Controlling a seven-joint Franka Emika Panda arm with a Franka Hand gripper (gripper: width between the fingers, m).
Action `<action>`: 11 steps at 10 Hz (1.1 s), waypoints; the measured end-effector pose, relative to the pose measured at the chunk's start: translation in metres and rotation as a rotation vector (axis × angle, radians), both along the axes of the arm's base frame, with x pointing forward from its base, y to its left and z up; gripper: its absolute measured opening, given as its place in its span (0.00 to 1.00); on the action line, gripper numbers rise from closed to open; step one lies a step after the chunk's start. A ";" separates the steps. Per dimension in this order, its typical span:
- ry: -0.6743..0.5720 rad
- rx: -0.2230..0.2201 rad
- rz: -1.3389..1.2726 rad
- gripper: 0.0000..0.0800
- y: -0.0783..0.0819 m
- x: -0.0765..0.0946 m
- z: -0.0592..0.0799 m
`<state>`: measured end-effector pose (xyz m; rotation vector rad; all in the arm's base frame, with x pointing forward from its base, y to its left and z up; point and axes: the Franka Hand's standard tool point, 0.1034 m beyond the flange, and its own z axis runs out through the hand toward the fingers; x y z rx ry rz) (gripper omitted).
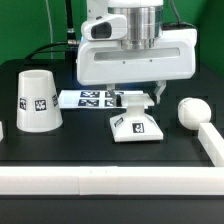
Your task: Assemble lamp
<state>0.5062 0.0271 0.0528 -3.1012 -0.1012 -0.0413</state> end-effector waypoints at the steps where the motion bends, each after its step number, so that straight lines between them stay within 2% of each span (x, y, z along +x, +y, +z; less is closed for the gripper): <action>1: -0.012 0.003 -0.002 0.67 0.000 0.012 0.000; 3: -0.027 0.008 0.002 0.67 0.006 0.033 -0.003; 8: -0.087 0.023 0.023 0.67 0.033 0.093 -0.003; 11: -0.105 0.029 0.034 0.67 0.047 0.115 -0.003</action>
Offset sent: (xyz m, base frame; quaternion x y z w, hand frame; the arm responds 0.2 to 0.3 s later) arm 0.0535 0.0167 -0.0091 -0.0041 -0.0066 -0.0231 0.9997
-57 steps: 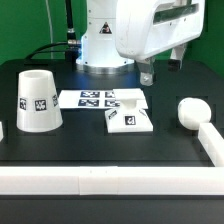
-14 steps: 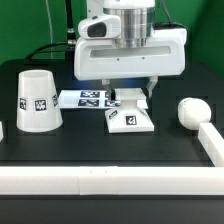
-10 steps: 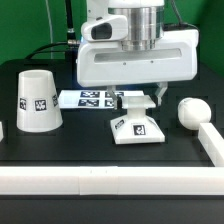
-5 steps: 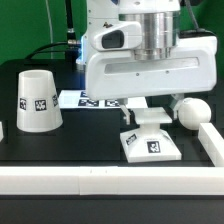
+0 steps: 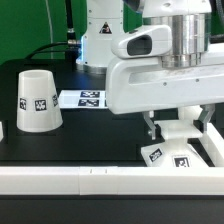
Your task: Assemble lamp
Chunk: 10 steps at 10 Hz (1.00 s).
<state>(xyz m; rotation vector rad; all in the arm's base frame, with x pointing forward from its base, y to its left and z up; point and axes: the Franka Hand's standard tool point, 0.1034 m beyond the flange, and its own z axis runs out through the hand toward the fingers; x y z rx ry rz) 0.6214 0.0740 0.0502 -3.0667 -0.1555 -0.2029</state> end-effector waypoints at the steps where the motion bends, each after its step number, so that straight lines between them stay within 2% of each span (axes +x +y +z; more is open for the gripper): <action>1: -0.006 0.002 -0.001 0.67 0.003 0.003 0.000; 4: -0.002 0.004 0.002 0.67 0.011 0.007 0.000; 9: 0.010 0.006 -0.001 0.67 0.011 0.007 0.001; 10: 0.010 0.006 -0.001 0.83 0.011 0.007 0.001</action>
Offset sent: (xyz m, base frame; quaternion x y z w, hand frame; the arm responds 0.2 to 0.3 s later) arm 0.0183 0.0123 -0.0018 -0.0032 -0.0008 0.0286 0.9996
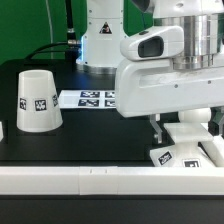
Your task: Assemble lamp
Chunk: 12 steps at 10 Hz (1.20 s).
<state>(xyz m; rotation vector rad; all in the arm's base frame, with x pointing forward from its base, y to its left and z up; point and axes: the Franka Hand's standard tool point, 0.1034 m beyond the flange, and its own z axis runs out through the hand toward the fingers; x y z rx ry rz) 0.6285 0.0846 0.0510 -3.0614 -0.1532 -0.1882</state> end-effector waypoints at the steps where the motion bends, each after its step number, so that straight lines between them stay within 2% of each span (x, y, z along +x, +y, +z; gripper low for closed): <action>1: -0.001 0.000 0.000 0.83 0.000 -0.001 0.000; 2: -0.004 -0.001 0.001 0.87 0.002 -0.012 0.003; 4: 0.010 -0.001 -0.004 0.87 0.008 -0.036 0.010; 7: 0.041 -0.012 0.007 0.87 0.014 -0.083 0.020; 8: 0.046 -0.010 -0.021 0.87 0.020 -0.092 0.025; 10: 0.051 0.009 -0.080 0.87 0.042 -0.099 0.031; 12: 0.053 0.012 -0.081 0.87 0.043 -0.099 0.029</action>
Offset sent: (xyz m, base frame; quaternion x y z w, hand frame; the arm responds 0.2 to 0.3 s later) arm -0.0555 0.0068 0.0174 -0.0214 -0.0122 0.0386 0.9990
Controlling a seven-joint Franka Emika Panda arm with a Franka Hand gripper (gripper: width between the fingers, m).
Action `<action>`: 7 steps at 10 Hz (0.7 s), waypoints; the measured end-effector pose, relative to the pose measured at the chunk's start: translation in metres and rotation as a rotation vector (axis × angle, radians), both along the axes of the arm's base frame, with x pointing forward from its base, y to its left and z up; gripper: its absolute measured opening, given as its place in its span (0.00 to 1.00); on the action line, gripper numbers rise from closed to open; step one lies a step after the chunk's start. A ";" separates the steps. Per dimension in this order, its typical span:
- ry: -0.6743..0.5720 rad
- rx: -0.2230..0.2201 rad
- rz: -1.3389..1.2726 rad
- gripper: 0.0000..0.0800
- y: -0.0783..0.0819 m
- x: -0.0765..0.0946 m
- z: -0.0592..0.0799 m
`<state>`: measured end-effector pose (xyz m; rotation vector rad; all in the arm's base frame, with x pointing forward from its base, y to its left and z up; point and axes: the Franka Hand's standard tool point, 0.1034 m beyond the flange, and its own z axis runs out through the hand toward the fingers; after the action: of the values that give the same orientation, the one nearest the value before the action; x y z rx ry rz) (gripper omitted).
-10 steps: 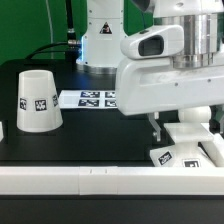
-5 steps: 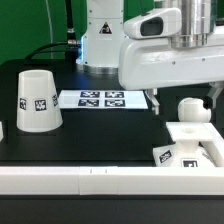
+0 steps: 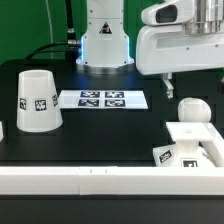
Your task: Assemble lamp
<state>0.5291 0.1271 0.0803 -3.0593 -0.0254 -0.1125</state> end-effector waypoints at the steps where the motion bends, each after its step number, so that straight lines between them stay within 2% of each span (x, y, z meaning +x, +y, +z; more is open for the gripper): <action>1: 0.001 0.000 0.000 0.87 0.000 0.000 0.000; 4: 0.023 -0.003 0.002 0.87 0.000 -0.002 -0.001; 5: 0.094 -0.010 0.001 0.87 0.000 -0.010 -0.006; 7: 0.226 -0.017 0.006 0.87 0.003 -0.010 -0.010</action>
Offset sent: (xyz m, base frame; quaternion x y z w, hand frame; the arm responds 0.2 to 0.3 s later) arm 0.0000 0.0000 0.0000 0.0000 0.0000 0.0000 1.0000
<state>0.5195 0.1305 0.0702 -3.0679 -0.0220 0.2347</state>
